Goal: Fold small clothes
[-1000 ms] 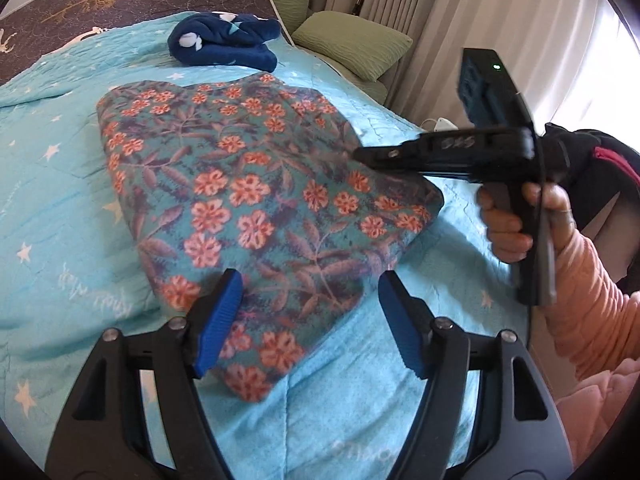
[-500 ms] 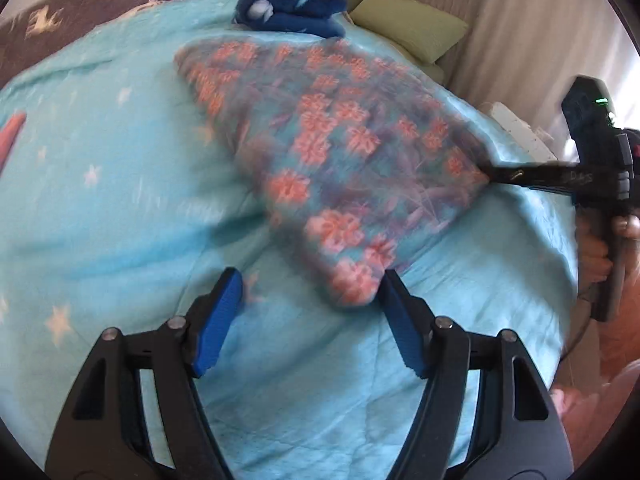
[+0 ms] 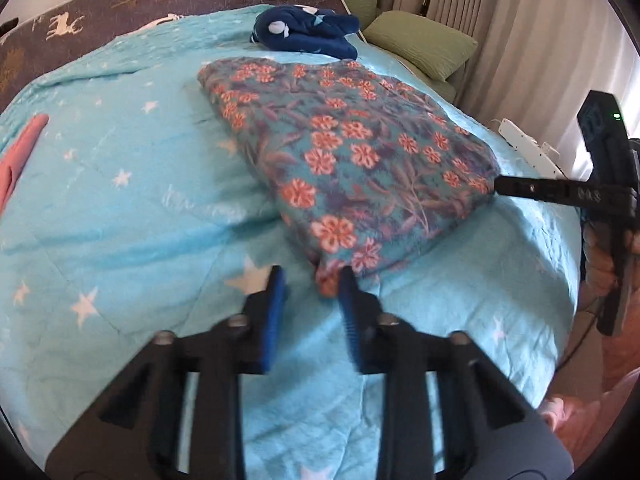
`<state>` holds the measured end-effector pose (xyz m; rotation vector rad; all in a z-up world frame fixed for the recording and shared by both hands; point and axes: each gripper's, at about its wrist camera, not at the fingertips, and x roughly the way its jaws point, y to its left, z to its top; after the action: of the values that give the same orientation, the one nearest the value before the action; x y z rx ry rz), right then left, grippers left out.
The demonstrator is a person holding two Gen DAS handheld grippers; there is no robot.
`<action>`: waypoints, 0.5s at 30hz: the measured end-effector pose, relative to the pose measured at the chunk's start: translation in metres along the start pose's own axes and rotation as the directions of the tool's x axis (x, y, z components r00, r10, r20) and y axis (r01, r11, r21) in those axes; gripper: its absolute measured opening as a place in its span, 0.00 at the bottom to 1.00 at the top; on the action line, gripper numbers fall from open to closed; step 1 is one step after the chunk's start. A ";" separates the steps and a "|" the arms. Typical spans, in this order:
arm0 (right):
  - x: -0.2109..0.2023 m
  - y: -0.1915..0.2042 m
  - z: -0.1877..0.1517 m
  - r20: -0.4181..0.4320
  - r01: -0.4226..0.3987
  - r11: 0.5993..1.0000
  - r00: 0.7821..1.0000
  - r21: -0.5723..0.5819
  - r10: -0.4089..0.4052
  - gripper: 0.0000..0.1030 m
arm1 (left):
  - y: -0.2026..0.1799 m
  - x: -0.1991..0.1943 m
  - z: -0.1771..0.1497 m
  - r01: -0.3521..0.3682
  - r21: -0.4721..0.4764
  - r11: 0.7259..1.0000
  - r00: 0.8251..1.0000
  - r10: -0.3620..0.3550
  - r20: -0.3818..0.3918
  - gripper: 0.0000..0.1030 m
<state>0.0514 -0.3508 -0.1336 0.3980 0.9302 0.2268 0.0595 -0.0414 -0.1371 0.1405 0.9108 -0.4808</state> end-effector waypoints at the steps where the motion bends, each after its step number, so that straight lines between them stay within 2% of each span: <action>1: -0.001 -0.010 0.001 0.002 0.002 0.999 1.000 0.036 -0.002 0.20 | 0.000 -0.001 -0.002 -0.022 0.005 1.000 1.000 0.022 0.002 0.27; 2: -0.002 -0.023 0.001 0.003 0.051 0.995 0.999 0.083 -0.051 0.23 | 0.000 -0.003 -0.005 -0.046 0.007 0.999 0.999 0.046 0.000 0.20; 3: -0.003 -0.032 0.001 0.004 0.080 0.991 0.997 0.110 -0.081 0.26 | 0.004 -0.004 -0.008 -0.090 0.002 0.996 0.996 0.090 -0.005 0.09; 4: -0.006 -0.042 0.000 0.010 0.089 0.986 0.996 0.140 -0.092 0.26 | 0.012 -0.004 -0.011 -0.119 -0.021 0.993 0.993 0.119 -0.019 0.09; 7: -0.017 -0.054 -0.001 0.032 0.048 0.985 0.998 0.169 -0.054 0.26 | 0.026 -0.013 -0.015 -0.030 -0.087 0.996 1.000 0.029 -0.011 0.10; 8: -0.019 -0.053 -0.001 0.041 0.048 0.986 0.998 0.162 -0.055 0.27 | 0.024 -0.016 -0.015 0.000 -0.084 0.996 1.000 -0.001 -0.002 0.10; 10: -0.021 -0.050 0.002 0.050 0.049 0.987 0.997 0.150 -0.057 0.29 | 0.010 -0.020 -0.013 0.037 -0.032 0.999 0.999 -0.036 0.021 0.20; 11: -0.020 -0.048 0.004 0.053 0.038 0.988 0.997 0.148 -0.046 0.31 | 0.003 -0.019 -0.013 0.034 -0.004 0.999 0.999 -0.034 0.023 0.36; 12: -0.019 -0.046 0.005 0.055 0.026 0.989 0.998 0.149 -0.035 0.32 | -0.006 -0.016 -0.012 0.023 0.028 0.999 0.999 -0.023 0.023 0.45; 15: -0.012 -0.040 0.008 0.049 0.002 0.989 0.999 0.146 -0.010 0.33 | -0.027 0.004 -0.010 -0.038 0.107 0.994 0.999 0.039 -0.003 0.46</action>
<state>0.0516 -0.3928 -0.1375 0.5337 0.9018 0.1429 0.0416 -0.0639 -0.1446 0.2563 0.8858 -0.4935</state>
